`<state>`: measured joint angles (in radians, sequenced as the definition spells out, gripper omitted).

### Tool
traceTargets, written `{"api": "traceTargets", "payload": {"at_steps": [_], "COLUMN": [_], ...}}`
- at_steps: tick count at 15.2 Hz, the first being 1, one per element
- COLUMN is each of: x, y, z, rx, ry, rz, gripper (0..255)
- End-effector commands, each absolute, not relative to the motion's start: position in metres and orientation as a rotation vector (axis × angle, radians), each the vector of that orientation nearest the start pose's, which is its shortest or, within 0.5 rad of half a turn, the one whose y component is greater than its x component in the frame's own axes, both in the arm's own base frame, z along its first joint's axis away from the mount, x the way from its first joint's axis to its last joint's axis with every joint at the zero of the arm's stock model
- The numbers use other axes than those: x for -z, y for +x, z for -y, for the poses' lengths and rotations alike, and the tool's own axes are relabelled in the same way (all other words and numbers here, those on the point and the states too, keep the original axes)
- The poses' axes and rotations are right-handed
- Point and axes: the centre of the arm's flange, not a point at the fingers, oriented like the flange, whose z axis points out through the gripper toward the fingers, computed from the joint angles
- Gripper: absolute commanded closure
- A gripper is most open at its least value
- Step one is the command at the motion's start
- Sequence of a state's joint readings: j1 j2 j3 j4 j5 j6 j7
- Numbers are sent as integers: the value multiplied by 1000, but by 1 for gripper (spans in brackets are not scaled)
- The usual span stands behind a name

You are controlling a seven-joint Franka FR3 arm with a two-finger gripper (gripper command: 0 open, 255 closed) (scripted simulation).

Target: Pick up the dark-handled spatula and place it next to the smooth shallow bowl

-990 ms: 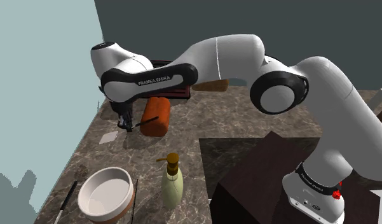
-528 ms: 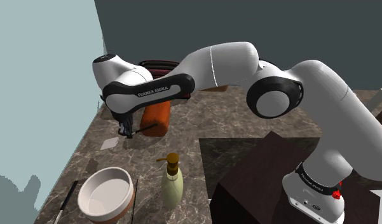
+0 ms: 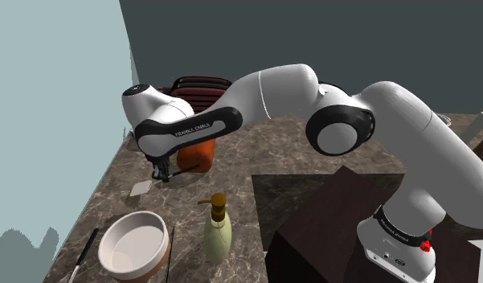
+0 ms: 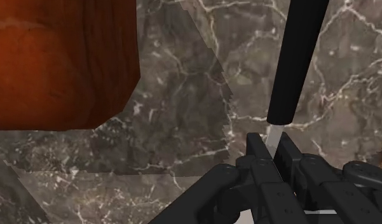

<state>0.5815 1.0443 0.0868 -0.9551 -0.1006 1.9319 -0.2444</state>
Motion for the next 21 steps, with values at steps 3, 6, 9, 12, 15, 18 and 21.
{"api": "traceTargets", "payload": {"at_steps": [3, 6, 9, 12, 15, 18, 21], "x": [-203, -187, -171, -166, -166, -166, -166], "y": [630, 630, 630, 630, 630, 630, 630], "z": [-457, -457, -457, -457, -457, -457, -457], "rx": [-94, -94, -94, -94, -94, -94, -94], "ry": [-2847, -2847, -2847, -2847, -2847, -2847, -2847], "rz": [1394, 1394, 1394, 1394, 1394, 1394, 1394], "gripper": [255, 255, 255, 255, 255, 255, 0]}}
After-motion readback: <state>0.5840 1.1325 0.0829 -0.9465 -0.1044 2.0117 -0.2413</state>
